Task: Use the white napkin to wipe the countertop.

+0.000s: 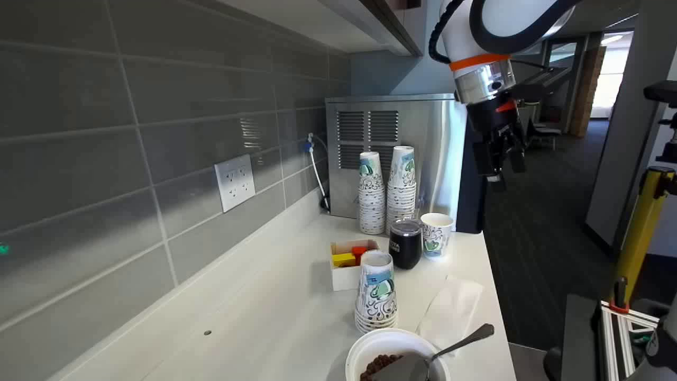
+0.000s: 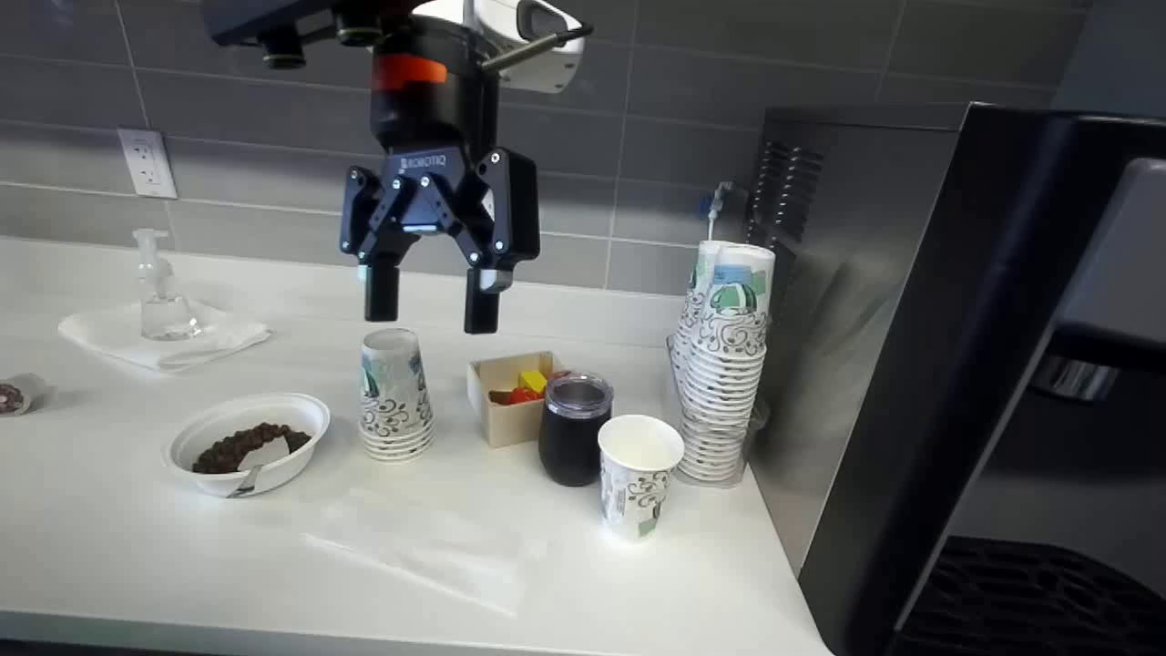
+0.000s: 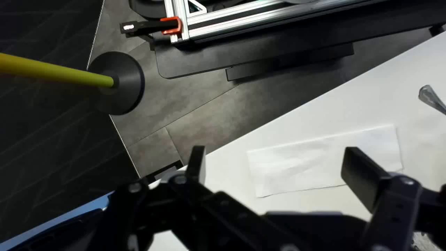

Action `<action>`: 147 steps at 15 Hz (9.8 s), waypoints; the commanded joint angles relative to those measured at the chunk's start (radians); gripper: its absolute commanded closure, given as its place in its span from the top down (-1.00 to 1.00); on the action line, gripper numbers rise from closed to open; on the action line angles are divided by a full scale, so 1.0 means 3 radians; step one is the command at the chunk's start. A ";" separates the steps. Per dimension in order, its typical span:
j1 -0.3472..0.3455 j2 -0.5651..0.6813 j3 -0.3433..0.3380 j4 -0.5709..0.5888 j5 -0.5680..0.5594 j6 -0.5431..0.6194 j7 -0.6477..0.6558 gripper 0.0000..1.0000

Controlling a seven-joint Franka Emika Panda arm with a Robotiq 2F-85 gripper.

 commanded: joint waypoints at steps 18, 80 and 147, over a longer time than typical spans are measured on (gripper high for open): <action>0.0430 0.0411 -0.0006 -0.0058 0.0457 0.0768 -0.0040 1.00; 0.0385 0.3083 0.0033 0.0327 0.1694 0.3358 -0.0086 -0.95; 0.0829 0.2385 -0.0105 -0.0592 0.0792 0.3092 0.2579 -0.95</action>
